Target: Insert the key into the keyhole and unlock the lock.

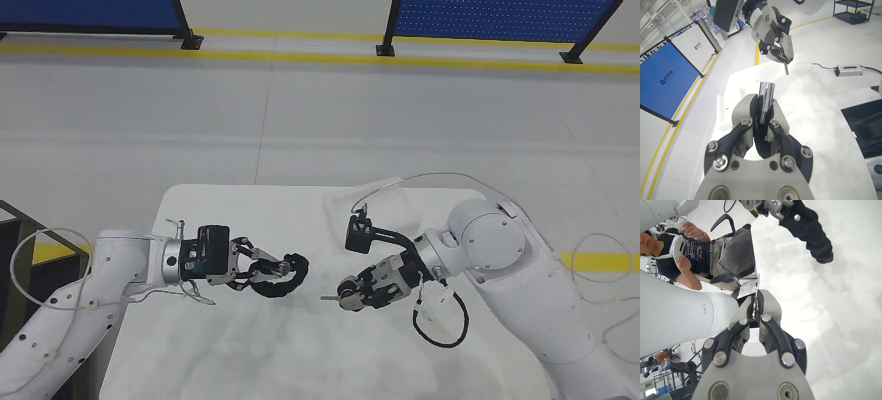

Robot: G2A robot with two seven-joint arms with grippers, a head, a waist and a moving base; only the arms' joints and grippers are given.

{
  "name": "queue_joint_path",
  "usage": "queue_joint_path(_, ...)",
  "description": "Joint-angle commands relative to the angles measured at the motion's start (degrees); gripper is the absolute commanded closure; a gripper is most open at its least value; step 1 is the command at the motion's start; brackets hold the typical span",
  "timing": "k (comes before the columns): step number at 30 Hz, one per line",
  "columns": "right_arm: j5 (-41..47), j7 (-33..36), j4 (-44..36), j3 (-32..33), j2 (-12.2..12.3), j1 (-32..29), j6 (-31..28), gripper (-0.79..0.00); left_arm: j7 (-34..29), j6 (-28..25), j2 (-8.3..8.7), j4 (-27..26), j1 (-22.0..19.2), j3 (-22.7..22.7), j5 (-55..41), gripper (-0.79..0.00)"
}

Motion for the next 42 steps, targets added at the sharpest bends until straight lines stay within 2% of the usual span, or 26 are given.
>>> queue_joint_path(1,0.0,0.0,0.0,0.0,0.0,0.0,0.0,0.0,0.0,0.0,0.03,-0.1,0.1,-0.1,0.1,0.0)
queue_joint_path(28,-1.3,-0.6,-1.1,-0.2,0.0,-0.2,0.1,0.0,-0.7,0.9,-0.02,-0.5,0.4,-0.1,0.1,0.0)
queue_joint_path(33,-5.6,-0.6,-6.6,0.0,0.5,-0.2,6.5,0.0,-0.6,1.5,-0.47,-1.4,0.2,-0.1,1.3,0.0)
queue_joint_path(38,-4.1,-1.8,-7.0,1.1,0.7,0.5,11.4,0.0,1.1,1.8,-1.47,-0.4,-1.2,1.4,2.7,0.0)
queue_joint_path(42,-2.3,0.3,-4.4,1.1,0.9,2.0,14.2,0.0,2.6,3.7,-2.13,-0.7,-2.6,2.4,7.5,0.0)
